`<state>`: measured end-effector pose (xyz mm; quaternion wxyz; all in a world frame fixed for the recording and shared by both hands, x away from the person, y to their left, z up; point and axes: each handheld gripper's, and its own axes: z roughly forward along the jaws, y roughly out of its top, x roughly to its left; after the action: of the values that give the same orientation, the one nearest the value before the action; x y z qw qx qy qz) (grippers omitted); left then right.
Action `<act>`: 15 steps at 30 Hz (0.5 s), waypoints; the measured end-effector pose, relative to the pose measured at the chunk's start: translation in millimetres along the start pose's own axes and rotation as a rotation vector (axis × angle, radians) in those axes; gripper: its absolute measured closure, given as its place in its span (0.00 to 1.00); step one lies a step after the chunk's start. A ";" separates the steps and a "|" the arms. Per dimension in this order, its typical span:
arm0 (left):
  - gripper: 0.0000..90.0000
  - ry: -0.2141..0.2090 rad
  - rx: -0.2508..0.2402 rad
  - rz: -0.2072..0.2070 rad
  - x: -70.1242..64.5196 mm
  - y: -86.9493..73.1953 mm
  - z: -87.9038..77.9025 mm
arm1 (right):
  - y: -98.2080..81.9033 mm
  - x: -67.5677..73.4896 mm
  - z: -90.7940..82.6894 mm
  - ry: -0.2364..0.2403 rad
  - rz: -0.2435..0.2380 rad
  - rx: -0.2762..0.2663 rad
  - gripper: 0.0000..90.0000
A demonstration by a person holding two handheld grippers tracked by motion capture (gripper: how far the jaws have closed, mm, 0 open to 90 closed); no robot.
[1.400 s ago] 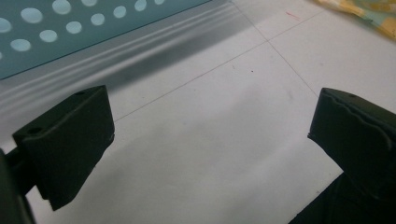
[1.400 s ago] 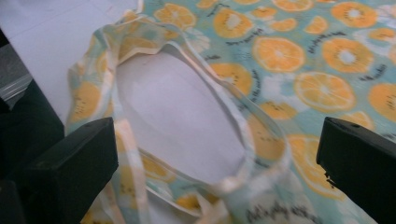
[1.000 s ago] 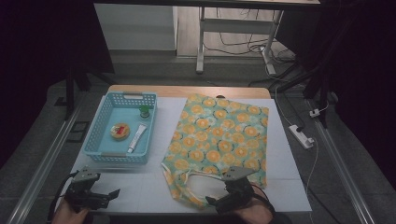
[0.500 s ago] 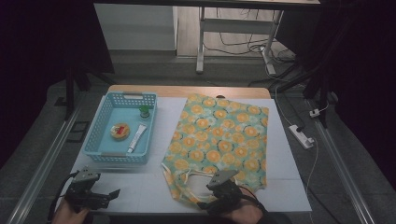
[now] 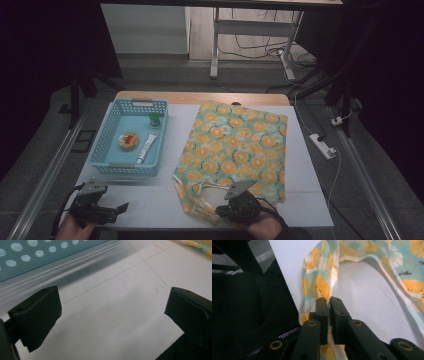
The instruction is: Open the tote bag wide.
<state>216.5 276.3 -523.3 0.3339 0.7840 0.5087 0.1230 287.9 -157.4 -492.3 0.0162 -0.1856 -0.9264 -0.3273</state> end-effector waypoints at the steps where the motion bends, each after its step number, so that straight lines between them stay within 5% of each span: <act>1: 0.01 0.000 0.000 0.000 0.0 0.0 0.0 | 0.7 -0.4 -1.3 0.000 0.001 -0.009 0.97; 15: 0.01 -0.002 -0.001 -0.007 0.8 0.0 -0.1 | 20.3 -26.4 -25.0 -0.079 0.006 -0.123 0.99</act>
<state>216.8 277.0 -523.4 0.3352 0.7823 0.5109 0.1212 317.4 -166.9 -464.5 -0.0308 -0.2017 -0.9038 -0.3762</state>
